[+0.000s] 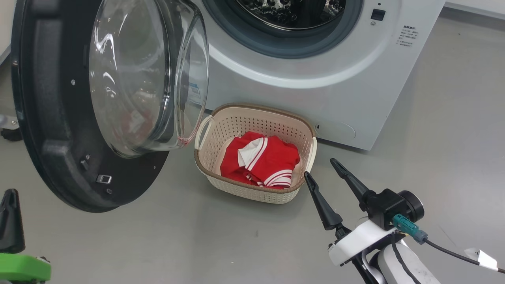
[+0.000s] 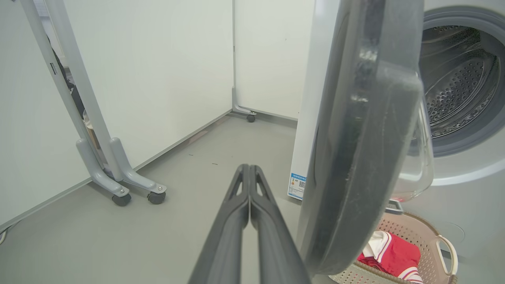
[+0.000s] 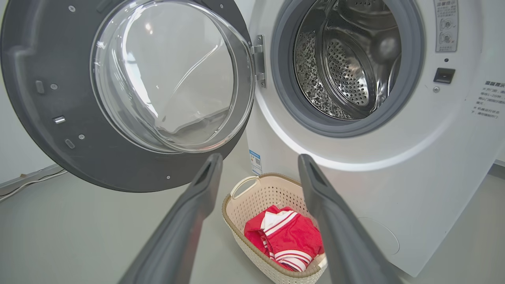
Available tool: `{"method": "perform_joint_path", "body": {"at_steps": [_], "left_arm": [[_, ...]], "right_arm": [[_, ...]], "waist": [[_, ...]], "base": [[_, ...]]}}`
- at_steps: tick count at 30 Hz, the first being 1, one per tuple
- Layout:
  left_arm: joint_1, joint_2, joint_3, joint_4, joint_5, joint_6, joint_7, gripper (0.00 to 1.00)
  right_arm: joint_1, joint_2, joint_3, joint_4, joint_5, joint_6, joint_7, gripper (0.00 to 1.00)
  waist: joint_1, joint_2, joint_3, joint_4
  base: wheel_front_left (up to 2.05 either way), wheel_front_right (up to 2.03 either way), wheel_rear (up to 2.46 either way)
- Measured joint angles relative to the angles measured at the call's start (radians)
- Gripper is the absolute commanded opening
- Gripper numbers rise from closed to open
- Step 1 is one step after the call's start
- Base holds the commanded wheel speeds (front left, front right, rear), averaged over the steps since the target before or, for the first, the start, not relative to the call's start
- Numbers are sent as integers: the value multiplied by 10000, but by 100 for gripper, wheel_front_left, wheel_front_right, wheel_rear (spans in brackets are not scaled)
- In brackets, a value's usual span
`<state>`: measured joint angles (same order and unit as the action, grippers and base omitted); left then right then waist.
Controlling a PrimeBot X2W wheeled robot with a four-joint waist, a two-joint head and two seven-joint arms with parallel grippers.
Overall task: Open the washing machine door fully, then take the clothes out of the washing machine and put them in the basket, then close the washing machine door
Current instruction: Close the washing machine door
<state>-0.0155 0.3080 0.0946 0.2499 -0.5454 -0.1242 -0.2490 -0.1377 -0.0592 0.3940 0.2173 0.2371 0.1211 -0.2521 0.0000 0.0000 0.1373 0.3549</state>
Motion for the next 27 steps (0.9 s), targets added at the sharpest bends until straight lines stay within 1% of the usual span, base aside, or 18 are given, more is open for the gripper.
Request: {"method": "perform_joint_path", "body": {"at_steps": [5, 10, 14, 16, 21, 25, 27], "left_arm": [[-198, 470, 173, -428, 0, 0, 0, 0], [-975, 1323, 416, -815, -79, 0, 2, 0], [-1523, 1409, 961, -658, -1078, 0, 422, 0], [-1711, 1335, 1294, -383, -1820, 0, 771, 0], [-2190, 731, 2186, 395, -3896, 33, 1864, 0], [-2738, 63, 2846, 1009, -5781, 359, 2890, 0], [-2969, -151, 3093, 1252, -6535, 593, 3400, 0]], "right_arm": [[0, 2, -17, -2, -2, 0, 0, 100], [-1, 0, -31, 4, -2, 0, 0, 100], [-2, 2, -17, 6, -4, 0, 0, 100], [-3, 2, -2, 8, -4, 0, 0, 100], [-5, 4, 58, 13, -4, 0, -2, 100], [-6, 6, 56, 25, -2, 0, 0, 100], [-6, 6, 58, 33, -2, 0, 0, 100]], "waist": [[0, 0, 52, 3], [0, 0, 72, 34], [0, 0, 63, 48], [0, 0, 57, 44], [0, 0, 52, -14], [0, 0, 59, -60], [0, 0, 63, -85]], "base": [[0, 0, 0], [0, 0, 0], [0, 0, 0], [0, 0, 0], [0, 0, 0], [0, 0, 0], [0, 0, 0]]}}
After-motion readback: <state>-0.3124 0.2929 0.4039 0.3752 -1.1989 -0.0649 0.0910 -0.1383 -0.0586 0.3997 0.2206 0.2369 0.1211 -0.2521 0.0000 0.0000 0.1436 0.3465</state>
